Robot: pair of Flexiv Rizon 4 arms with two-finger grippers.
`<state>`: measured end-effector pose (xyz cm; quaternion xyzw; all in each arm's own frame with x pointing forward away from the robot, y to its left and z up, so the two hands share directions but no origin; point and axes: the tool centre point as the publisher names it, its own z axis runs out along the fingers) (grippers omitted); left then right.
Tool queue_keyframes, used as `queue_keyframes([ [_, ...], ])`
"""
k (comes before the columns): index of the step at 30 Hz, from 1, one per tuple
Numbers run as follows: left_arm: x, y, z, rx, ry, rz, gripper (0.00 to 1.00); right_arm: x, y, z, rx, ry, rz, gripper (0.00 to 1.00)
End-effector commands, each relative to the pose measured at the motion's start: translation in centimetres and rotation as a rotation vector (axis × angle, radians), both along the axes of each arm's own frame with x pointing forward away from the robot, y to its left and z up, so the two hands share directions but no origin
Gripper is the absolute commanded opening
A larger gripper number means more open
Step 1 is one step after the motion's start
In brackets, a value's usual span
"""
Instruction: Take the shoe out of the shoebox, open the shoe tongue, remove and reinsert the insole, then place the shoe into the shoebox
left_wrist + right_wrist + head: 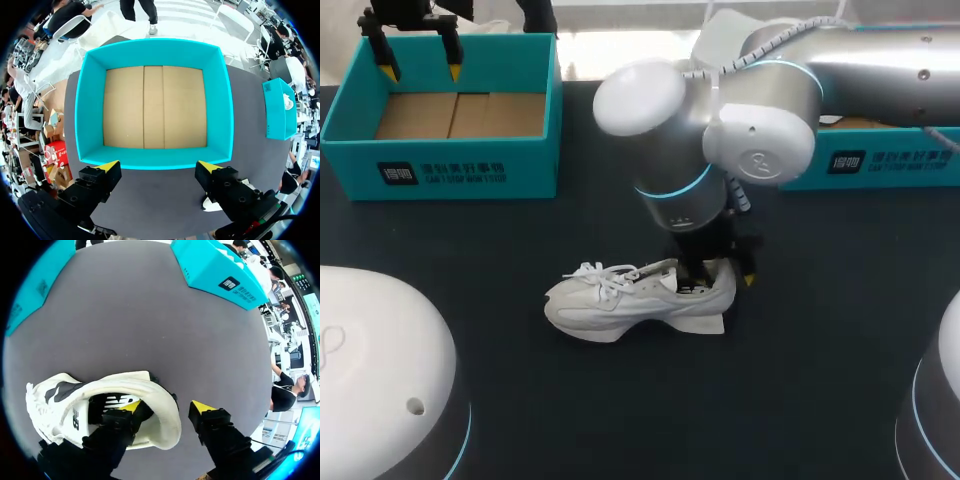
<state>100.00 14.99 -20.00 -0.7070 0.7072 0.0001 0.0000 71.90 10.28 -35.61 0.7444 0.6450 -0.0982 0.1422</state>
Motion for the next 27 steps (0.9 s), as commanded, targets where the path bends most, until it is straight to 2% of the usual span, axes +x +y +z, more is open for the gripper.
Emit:
queue_keyframes([
  [1,0.0,0.0,0.0,0.000,0.000,0.000,1.00,-0.8,-0.6,3.6,0.043,-0.032,0.033,1.00],
  [8,0.0,0.0,0.0,0.000,0.000,0.000,1.00,-0.6,-0.5,8.1,0.121,-0.076,0.228,1.00],
  [12,0.0,0.0,0.0,0.000,0.000,0.000,1.00,-0.9,0.4,10.3,0.178,-0.059,0.509,1.00],
  [15,0.0,0.0,0.0,0.000,0.000,0.000,1.00,-1.3,1.0,11.5,0.186,-0.047,0.709,1.00],
  [17,0.0,0.0,0.0,0.000,0.000,0.000,1.00,-1.2,1.1,11.9,0.162,-0.010,0.813,1.00],
  [27,0.0,0.0,0.0,0.000,0.000,0.000,1.00,-1.2,1.1,11.9,0.162,-0.010,0.813,1.00],
])
